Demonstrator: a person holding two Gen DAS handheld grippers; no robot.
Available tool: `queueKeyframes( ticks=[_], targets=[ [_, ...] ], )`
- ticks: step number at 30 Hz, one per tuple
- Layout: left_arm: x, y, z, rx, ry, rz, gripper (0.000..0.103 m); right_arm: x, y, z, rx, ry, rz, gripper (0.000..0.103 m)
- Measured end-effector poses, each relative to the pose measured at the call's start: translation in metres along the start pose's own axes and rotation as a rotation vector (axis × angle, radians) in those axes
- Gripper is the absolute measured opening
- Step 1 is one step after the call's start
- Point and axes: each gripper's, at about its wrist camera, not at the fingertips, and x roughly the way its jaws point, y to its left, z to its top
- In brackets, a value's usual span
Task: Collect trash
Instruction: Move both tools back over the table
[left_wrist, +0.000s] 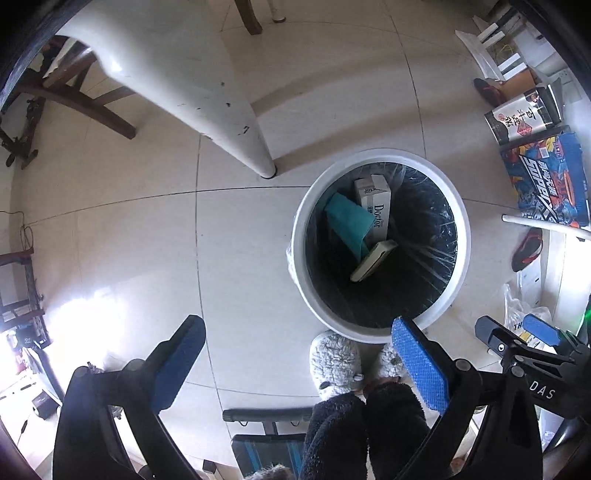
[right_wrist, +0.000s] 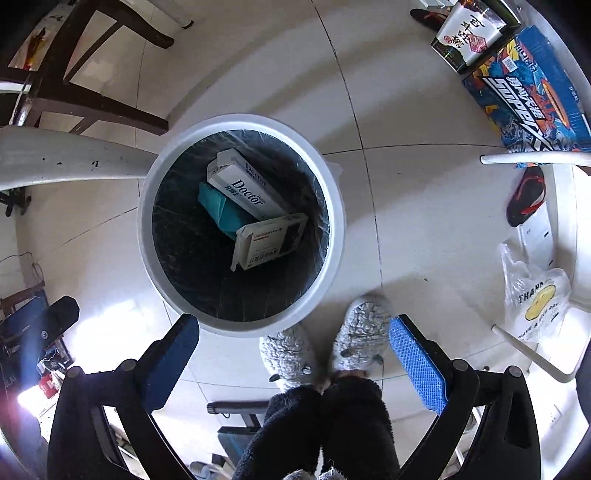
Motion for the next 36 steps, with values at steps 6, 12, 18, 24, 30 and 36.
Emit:
queueKeyframes(
  ticks=[6, 12, 18, 24, 30, 36],
  targets=[
    [-0.028, 0.0, -0.018, -0.006, -0.01, 0.019, 0.103, -0.03, 0.004, -0.015, -0.006, -0.022, -0.018, 0.103],
    [-0.068, -0.004, -0.044, -0.013, -0.002, 0.022, 0.103, -0.078, 0.009, -0.038, -0.021, -0.051, -0.024, 0.103],
    [-0.128, -0.011, -0.073, 0.007, -0.006, 0.009, 0.103, -0.14, 0.015, -0.065, -0.039, -0.081, -0.029, 0.103],
    [-0.193, -0.013, -0.096, 0.02, -0.032, 0.005, 0.103, -0.218, 0.019, -0.096, -0.048, -0.111, -0.018, 0.103],
    [-0.254, -0.009, -0.117, 0.007, -0.048, 0.002, 0.103, -0.298, 0.023, -0.128, -0.06, -0.128, 0.002, 0.103],
    [-0.324, -0.012, -0.121, 0.014, -0.146, -0.002, 0.103, -0.379, 0.027, -0.152, -0.069, -0.164, 0.051, 0.103]
  ],
)
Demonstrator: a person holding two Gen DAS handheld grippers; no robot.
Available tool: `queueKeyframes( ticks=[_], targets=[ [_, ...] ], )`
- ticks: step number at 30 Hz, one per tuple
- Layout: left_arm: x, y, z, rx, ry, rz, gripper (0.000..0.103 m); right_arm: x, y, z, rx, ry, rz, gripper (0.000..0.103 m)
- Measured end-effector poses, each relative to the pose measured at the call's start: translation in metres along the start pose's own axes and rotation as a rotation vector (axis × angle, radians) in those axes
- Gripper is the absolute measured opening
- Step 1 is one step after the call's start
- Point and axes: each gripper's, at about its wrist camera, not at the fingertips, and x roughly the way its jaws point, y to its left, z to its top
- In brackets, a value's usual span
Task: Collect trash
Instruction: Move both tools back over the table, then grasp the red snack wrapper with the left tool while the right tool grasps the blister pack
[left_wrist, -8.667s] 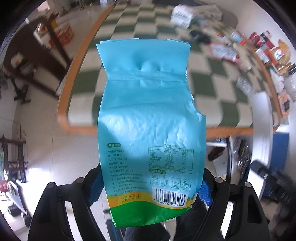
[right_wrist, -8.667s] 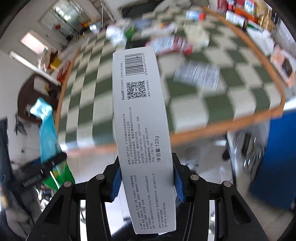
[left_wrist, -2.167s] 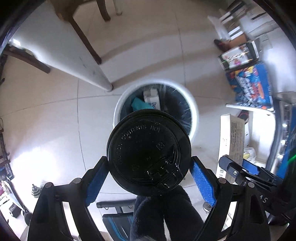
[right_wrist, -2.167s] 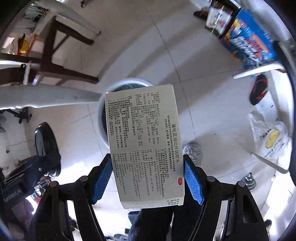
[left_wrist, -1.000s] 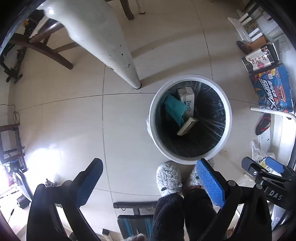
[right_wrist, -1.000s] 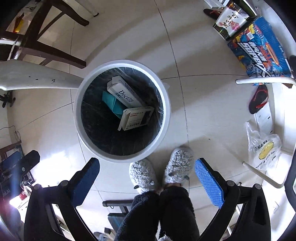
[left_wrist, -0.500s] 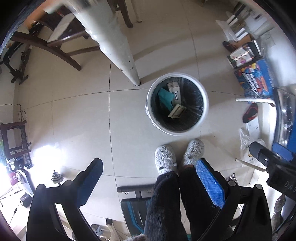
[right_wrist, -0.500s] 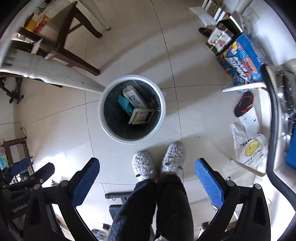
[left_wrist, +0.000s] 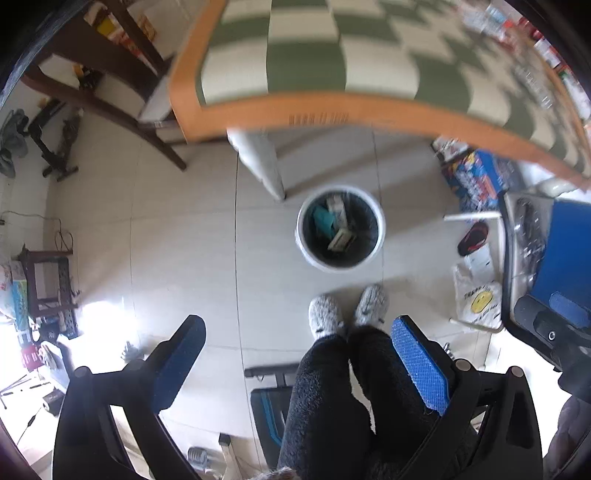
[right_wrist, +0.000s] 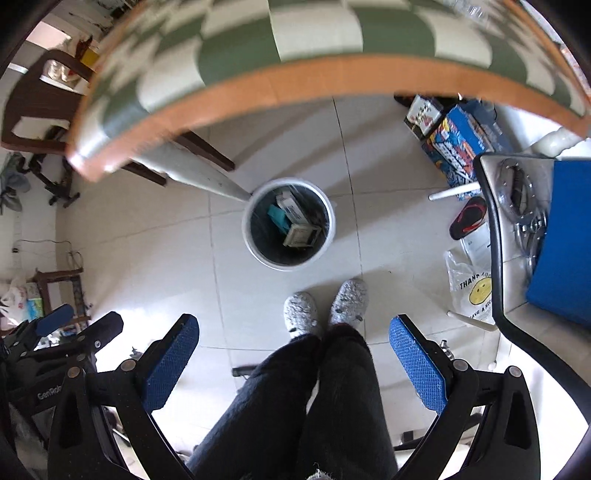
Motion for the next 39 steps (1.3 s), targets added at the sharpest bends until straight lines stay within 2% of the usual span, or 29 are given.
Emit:
queueKeyframes(
  ticks=[5, 9, 13, 17, 20, 21, 22, 25, 26, 30, 32, 34, 37, 38, 39],
  targets=[
    [-0.046, -0.019, 0.029, 0.012, -0.114, -0.001, 0.103, -0.066, 0.0, 0.015, 0.031, -0.096, 0.051, 0.103],
    [-0.073, -0.047, 0.065, 0.037, -0.184, 0.002, 0.103, -0.115, -0.019, 0.045, 0.078, -0.183, 0.08, 0.103],
    [-0.091, -0.089, 0.112, 0.084, -0.226, 0.025, 0.103, -0.145, -0.055, 0.082, 0.124, -0.236, 0.077, 0.103],
    [-0.089, -0.138, 0.163, 0.1, -0.238, 0.036, 0.103, -0.159, -0.118, 0.14, 0.192, -0.266, 0.053, 0.103],
    [-0.074, -0.17, 0.204, 0.126, -0.246, 0.127, 0.103, -0.145, -0.156, 0.19, 0.177, -0.227, 0.043, 0.103],
    [-0.067, -0.179, 0.216, 0.139, -0.243, 0.161, 0.103, -0.134, -0.169, 0.219, 0.137, -0.197, 0.028, 0.103],
    [-0.058, -0.189, 0.229, 0.158, -0.24, 0.206, 0.103, -0.128, -0.17, 0.232, 0.105, -0.18, 0.012, 0.103],
    [-0.033, -0.207, 0.259, 0.213, -0.214, 0.324, 0.103, -0.085, -0.171, 0.301, -0.081, -0.083, -0.067, 0.103],
    [-0.026, -0.209, 0.266, 0.222, -0.205, 0.355, 0.103, -0.076, -0.169, 0.31, -0.113, -0.061, -0.079, 0.103],
    [-0.003, -0.214, 0.29, 0.227, -0.162, 0.429, 0.103, -0.017, -0.157, 0.364, -0.289, 0.049, -0.161, 0.103],
    [0.002, -0.216, 0.297, 0.229, -0.142, 0.427, 0.103, 0.006, -0.149, 0.378, -0.375, 0.103, -0.19, 0.103],
    [0.005, -0.221, 0.304, 0.252, -0.137, 0.429, 0.103, 0.009, -0.146, 0.382, -0.403, 0.102, -0.183, 0.102],
    [0.009, -0.24, 0.316, 0.362, -0.154, 0.434, 0.103, 0.006, -0.143, 0.379, -0.451, 0.082, -0.181, 0.095],
    [0.008, -0.248, 0.32, 0.41, -0.168, 0.429, 0.103, 0.004, -0.143, 0.377, -0.462, 0.069, -0.178, 0.086],
    [0.008, -0.256, 0.324, 0.464, -0.183, 0.429, 0.103, 0.0, -0.143, 0.375, -0.467, 0.053, -0.175, 0.072]
  ],
)
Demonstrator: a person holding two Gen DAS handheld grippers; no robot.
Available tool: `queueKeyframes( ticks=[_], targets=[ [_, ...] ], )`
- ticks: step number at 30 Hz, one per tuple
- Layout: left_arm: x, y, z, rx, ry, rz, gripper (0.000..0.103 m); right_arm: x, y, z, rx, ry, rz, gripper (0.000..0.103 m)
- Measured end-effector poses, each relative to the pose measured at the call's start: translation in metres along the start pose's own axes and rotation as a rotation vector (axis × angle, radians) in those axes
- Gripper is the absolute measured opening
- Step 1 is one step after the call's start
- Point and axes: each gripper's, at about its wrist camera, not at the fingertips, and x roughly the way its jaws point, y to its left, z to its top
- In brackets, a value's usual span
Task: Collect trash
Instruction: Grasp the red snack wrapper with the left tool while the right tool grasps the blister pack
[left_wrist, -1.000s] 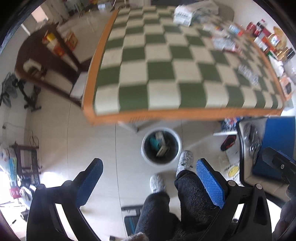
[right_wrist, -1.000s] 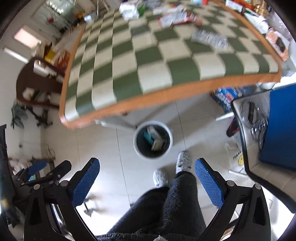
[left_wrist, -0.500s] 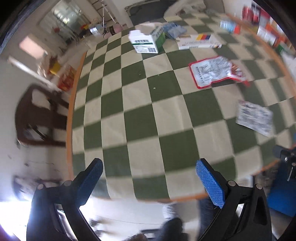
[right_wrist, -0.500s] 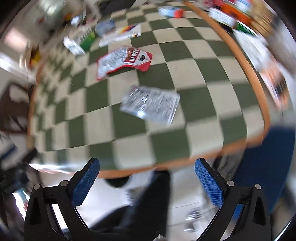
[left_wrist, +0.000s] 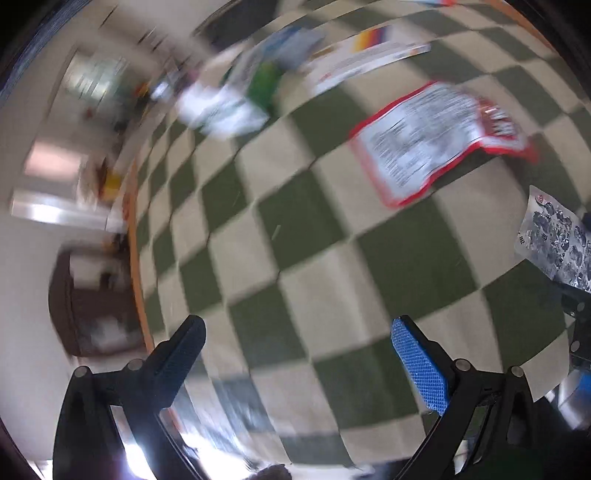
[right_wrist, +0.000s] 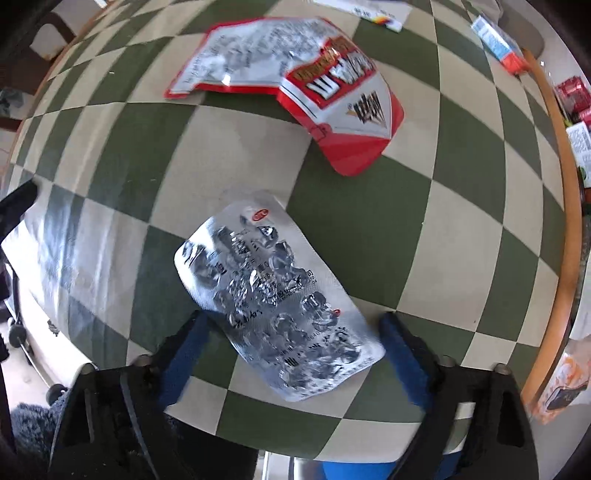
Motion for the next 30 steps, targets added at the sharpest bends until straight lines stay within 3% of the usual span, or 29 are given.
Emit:
queueKeyframes(
  ticks=[4, 7, 10, 14, 19, 22, 24, 30],
  targets=[
    [-0.015, -0.023, 0.038, 0.225, -0.115, -0.013, 0.103, -0.003, -0.024, -0.011, 0.085, 0.006, -0.023, 0.07],
    [-0.024, -0.048, 0.064, 0.42, -0.175, -0.032, 0.103, -0.005, -0.082, -0.028, 0.293, 0.016, 0.007, 0.07],
    [-0.02, -0.076, 0.083, 0.616, -0.177, -0.074, 0.103, -0.007, -0.137, -0.043, 0.477, 0.024, 0.071, 0.07],
    [-0.001, -0.107, 0.099, 0.807, -0.117, -0.127, 0.103, -0.009, -0.175, -0.046, 0.58, 0.012, 0.092, 0.07],
    [0.014, -0.119, 0.113, 0.859, -0.062, -0.177, 0.1, -0.007, -0.196, -0.04, 0.634, -0.012, 0.114, 0.07],
    [0.006, -0.115, 0.122, 0.811, -0.011, -0.297, 0.078, -0.006, -0.202, -0.036, 0.663, -0.028, 0.136, 0.07],
    [0.002, -0.113, 0.125, 0.784, 0.021, -0.357, 0.056, -0.006, -0.21, -0.028, 0.676, -0.031, 0.148, 0.07],
    [-0.014, -0.108, 0.123, 0.587, 0.034, -0.387, 0.054, -0.003, -0.212, -0.039, 0.685, -0.038, 0.168, 0.069]
  ],
)
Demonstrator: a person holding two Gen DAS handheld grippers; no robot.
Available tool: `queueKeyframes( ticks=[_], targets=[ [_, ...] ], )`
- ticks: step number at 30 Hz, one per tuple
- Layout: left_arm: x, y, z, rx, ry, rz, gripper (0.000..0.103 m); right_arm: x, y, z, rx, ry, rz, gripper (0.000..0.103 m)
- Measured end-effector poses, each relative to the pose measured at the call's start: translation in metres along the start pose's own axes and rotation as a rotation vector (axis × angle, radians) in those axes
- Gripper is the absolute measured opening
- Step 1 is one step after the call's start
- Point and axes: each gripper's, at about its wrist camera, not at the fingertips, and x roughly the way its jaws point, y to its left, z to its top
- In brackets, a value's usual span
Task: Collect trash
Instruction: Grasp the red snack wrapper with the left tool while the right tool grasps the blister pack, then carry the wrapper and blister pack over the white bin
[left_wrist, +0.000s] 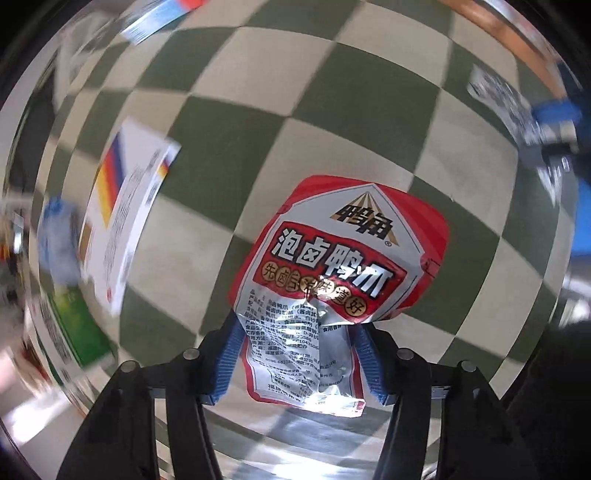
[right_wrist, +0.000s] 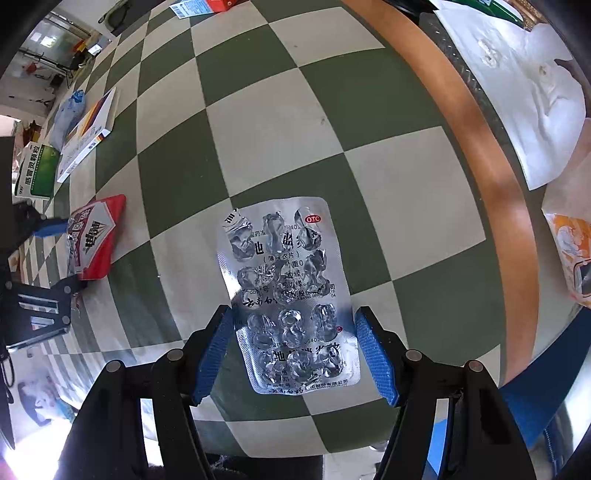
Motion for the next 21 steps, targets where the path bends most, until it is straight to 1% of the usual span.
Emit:
queueKeyframes(
  ticks=[2, 5, 6, 7, 8, 9, 11, 12, 13, 16, 21],
  targets=[
    [-0.008, 0.004, -0.005, -0.127, -0.013, -0.028, 0.054, -0.004, 0.002, 0.001, -0.005, 0.0, 0.012, 0.069],
    [-0.017, 0.011, -0.017, -0.327, -0.016, -0.083, 0.054, -0.01, -0.017, -0.002, -0.019, -0.008, 0.02, 0.069],
    [-0.02, 0.014, -0.023, -0.397, -0.016, -0.099, 0.054, -0.011, -0.016, -0.003, -0.023, -0.012, 0.029, 0.069],
    [-0.022, 0.016, -0.031, -0.476, -0.017, -0.128, 0.054, -0.015, -0.027, -0.003, -0.026, -0.015, 0.034, 0.069],
    [-0.026, 0.016, -0.038, -0.541, -0.025, -0.148, 0.054, -0.017, -0.028, -0.004, -0.028, -0.021, 0.04, 0.069],
    [-0.029, 0.016, -0.044, -0.586, -0.032, -0.151, 0.053, -0.02, -0.029, -0.005, -0.03, -0.028, 0.051, 0.069],
    [-0.038, 0.012, -0.058, -0.657, -0.051, -0.131, 0.053, -0.029, -0.032, -0.01, -0.037, -0.041, 0.067, 0.069],
    [-0.038, 0.026, -0.07, -0.688, -0.063, -0.121, 0.053, -0.031, -0.031, -0.012, -0.039, -0.044, 0.076, 0.069],
    [-0.043, 0.028, -0.08, -0.723, -0.078, -0.112, 0.053, -0.039, -0.027, -0.015, -0.042, -0.049, 0.086, 0.069],
    [-0.061, 0.022, -0.099, -0.802, -0.115, -0.083, 0.053, -0.059, -0.016, -0.027, -0.074, -0.077, 0.102, 0.069],
    [-0.086, 0.005, -0.148, -0.899, -0.179, -0.058, 0.053, -0.08, 0.008, -0.064, -0.114, -0.117, 0.115, 0.069]
  ],
)
